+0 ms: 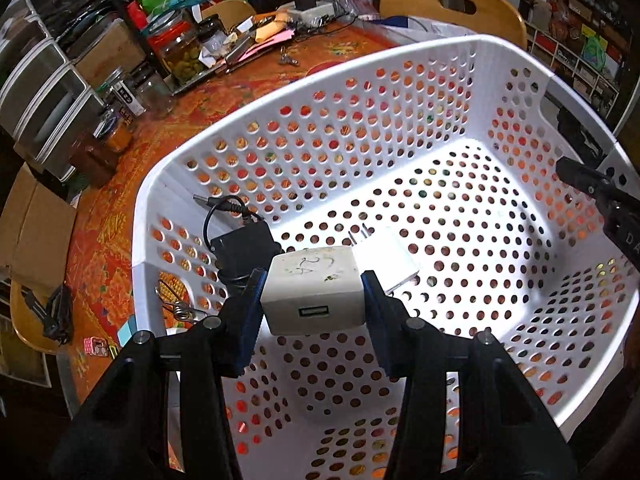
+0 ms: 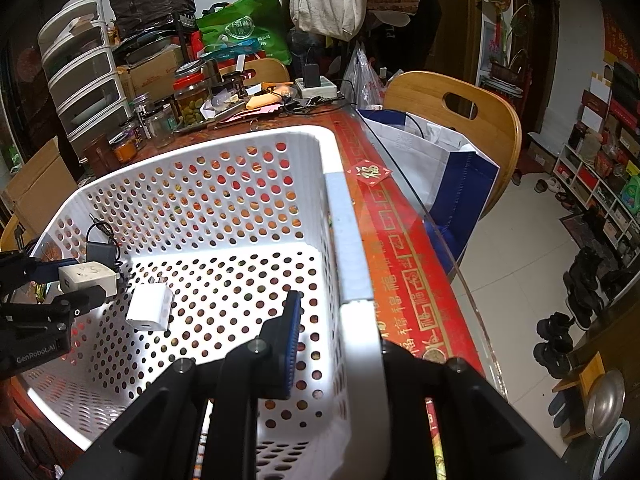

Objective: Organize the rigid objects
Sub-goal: 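Carry the white USB charger into the basket and release it, then grasp the pink polka-dot charger with the left tool and lift it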

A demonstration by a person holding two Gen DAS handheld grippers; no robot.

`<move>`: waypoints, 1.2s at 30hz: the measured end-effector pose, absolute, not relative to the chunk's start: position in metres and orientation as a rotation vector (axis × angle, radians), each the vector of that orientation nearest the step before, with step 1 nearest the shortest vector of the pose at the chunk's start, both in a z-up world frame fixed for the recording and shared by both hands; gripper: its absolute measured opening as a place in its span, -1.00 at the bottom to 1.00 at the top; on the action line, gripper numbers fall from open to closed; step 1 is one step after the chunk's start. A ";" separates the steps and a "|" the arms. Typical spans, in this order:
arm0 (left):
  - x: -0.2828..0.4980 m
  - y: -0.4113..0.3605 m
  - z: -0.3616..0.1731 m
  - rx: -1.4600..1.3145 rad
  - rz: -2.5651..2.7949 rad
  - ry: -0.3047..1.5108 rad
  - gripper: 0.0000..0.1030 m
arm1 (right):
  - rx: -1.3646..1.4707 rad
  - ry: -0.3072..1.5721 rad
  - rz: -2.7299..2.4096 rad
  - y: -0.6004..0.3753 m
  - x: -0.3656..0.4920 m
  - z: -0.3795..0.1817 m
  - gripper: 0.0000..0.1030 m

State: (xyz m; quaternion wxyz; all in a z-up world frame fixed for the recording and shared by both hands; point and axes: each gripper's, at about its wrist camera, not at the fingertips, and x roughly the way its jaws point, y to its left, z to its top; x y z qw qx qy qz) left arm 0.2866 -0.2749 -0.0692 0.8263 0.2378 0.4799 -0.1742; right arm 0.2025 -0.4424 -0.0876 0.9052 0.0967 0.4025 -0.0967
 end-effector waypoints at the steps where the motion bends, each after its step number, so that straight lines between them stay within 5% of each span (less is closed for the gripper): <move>1: 0.287 -0.274 -0.069 0.508 -0.367 1.027 -0.14 | 0.199 0.831 -0.200 -0.443 0.202 -0.088 -0.65; 9: 0.291 -0.277 -0.077 0.553 -0.368 1.092 -0.11 | 0.200 0.835 -0.202 -0.443 0.203 -0.087 -0.64; 14: 0.289 -0.267 -0.066 0.484 -0.415 1.049 0.46 | 0.195 0.839 -0.208 -0.443 0.203 -0.088 -0.64; 18: 0.274 -0.213 -0.023 0.355 -0.427 0.930 0.50 | 0.194 0.847 -0.207 -0.443 0.203 -0.088 -0.64; 21: 0.266 -0.138 0.014 0.267 -0.330 0.810 1.00 | 0.192 0.849 -0.210 -0.444 0.204 -0.088 -0.64; 25: 0.299 -0.034 0.010 0.232 -0.060 0.808 1.00 | 0.191 0.846 -0.210 -0.444 0.204 -0.087 -0.64; 30: 0.367 0.090 -0.059 0.009 0.109 0.998 0.98 | 0.193 0.847 -0.210 -0.444 0.205 -0.087 -0.64; 36: 0.389 0.114 -0.116 -0.018 0.089 1.087 0.81 | 0.188 0.855 -0.219 -0.444 0.207 -0.086 -0.64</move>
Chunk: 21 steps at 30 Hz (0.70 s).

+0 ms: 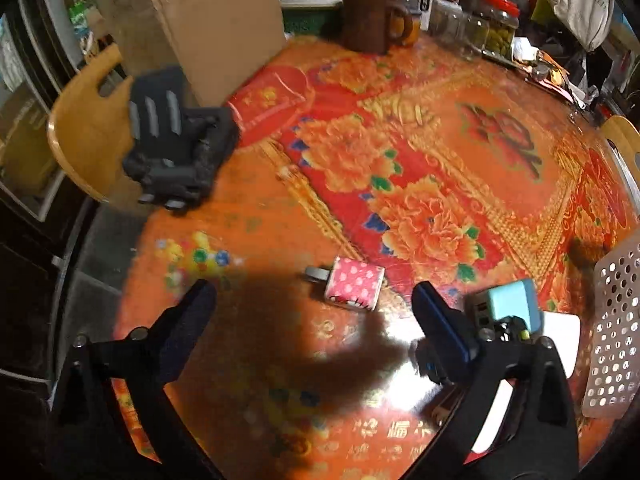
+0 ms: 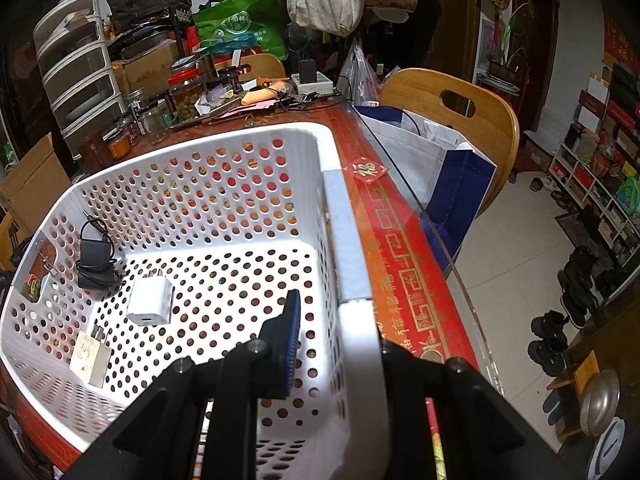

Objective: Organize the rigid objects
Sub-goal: 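Grasp the pink polka-dot charger with the left tool and lift it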

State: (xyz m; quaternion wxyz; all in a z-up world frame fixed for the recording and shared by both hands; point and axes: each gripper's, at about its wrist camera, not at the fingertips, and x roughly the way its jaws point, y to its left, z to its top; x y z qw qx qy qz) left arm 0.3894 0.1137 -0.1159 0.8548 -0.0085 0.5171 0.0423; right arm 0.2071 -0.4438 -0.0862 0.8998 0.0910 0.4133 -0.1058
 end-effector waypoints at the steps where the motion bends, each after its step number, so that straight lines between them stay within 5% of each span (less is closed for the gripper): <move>1: 0.392 0.113 -0.120 -0.033 0.080 1.094 0.72 | 0.189 0.856 -0.220 -0.444 0.208 -0.086 -0.64; 12: 0.410 0.094 -0.144 -0.056 0.063 1.123 -0.17 | 0.188 0.860 -0.222 -0.445 0.208 -0.087 -0.64; 21: 0.388 0.088 -0.124 -0.026 0.068 1.045 -0.17 | 0.187 0.855 -0.218 -0.445 0.208 -0.088 -0.64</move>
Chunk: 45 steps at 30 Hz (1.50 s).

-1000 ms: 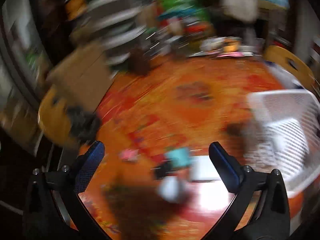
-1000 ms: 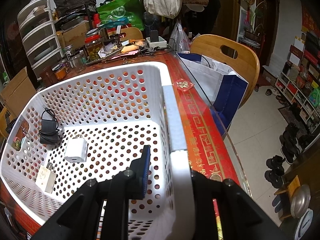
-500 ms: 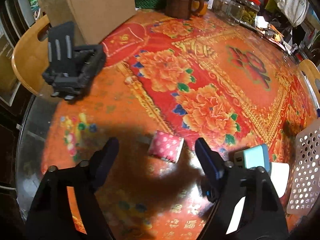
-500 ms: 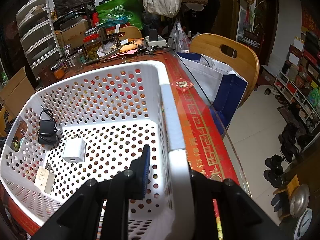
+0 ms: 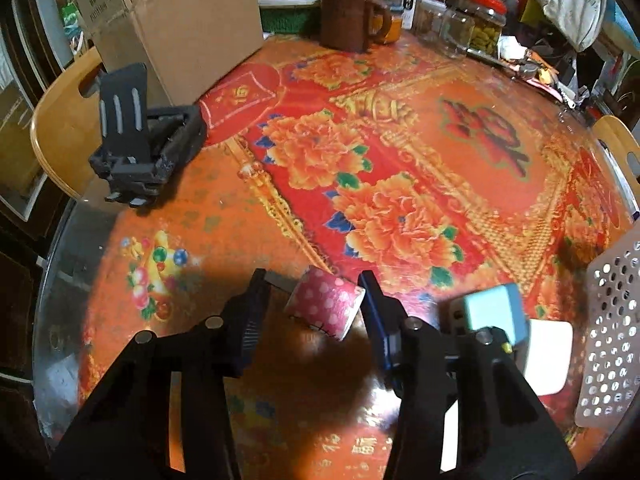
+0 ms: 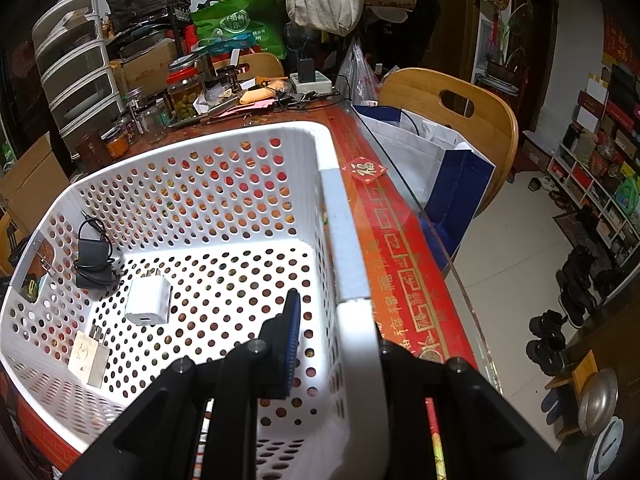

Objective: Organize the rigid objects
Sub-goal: 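Grasp the pink polka-dot charger with the left tool and lift it, then carry the pink charger into the basket and lower it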

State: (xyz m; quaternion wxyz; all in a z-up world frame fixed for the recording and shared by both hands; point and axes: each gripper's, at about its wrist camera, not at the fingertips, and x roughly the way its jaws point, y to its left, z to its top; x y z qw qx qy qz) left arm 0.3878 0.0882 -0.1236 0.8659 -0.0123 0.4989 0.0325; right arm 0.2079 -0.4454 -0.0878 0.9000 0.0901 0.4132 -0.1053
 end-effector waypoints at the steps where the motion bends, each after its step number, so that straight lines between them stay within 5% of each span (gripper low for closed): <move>1: 0.385 0.088 -0.120 -0.023 0.069 1.037 -0.17 | 0.186 0.854 -0.217 -0.446 0.208 -0.087 -0.64; 45: 0.282 -0.067 0.023 0.237 0.023 0.688 -0.17 | 0.179 0.849 -0.195 -0.444 0.209 -0.086 -0.64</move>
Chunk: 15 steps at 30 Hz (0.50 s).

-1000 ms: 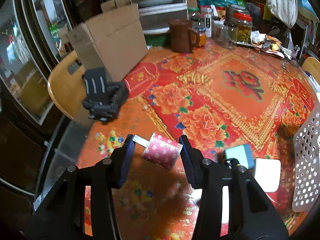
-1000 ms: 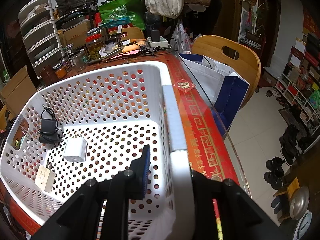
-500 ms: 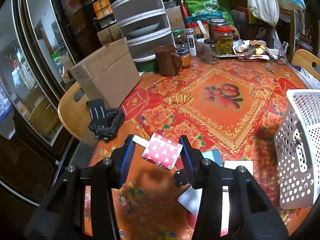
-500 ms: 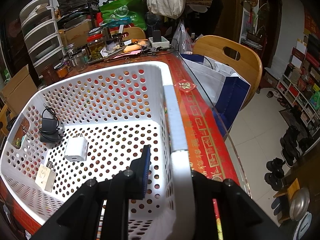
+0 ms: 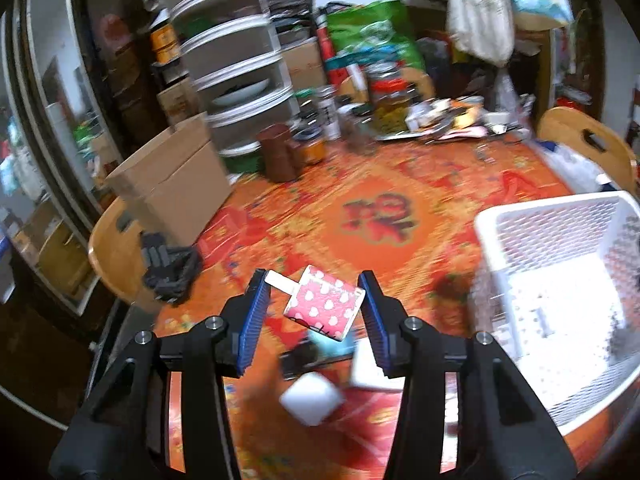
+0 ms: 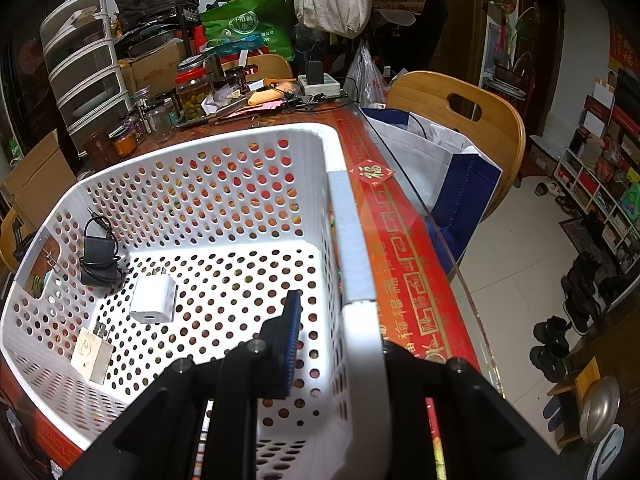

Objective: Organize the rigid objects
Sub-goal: 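Carry the pink charger into the basket and lower it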

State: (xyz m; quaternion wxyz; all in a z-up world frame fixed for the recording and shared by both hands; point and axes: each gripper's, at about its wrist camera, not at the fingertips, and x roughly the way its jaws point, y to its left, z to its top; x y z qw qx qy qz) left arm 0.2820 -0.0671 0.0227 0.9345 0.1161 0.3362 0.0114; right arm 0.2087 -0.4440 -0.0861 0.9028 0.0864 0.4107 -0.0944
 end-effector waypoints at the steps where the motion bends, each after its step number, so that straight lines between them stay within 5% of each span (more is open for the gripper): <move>1: 0.280 -0.078 0.026 0.251 0.012 0.676 -0.17 | 0.179 0.848 -0.195 -0.444 0.209 -0.086 -0.64; 8: 0.280 -0.156 0.028 0.332 -0.137 0.720 -0.17 | 0.178 0.849 -0.194 -0.444 0.209 -0.086 -0.64; 15: 0.302 -0.228 -0.011 0.441 -0.329 0.957 -0.16 | 0.176 0.850 -0.191 -0.442 0.209 -0.086 -0.63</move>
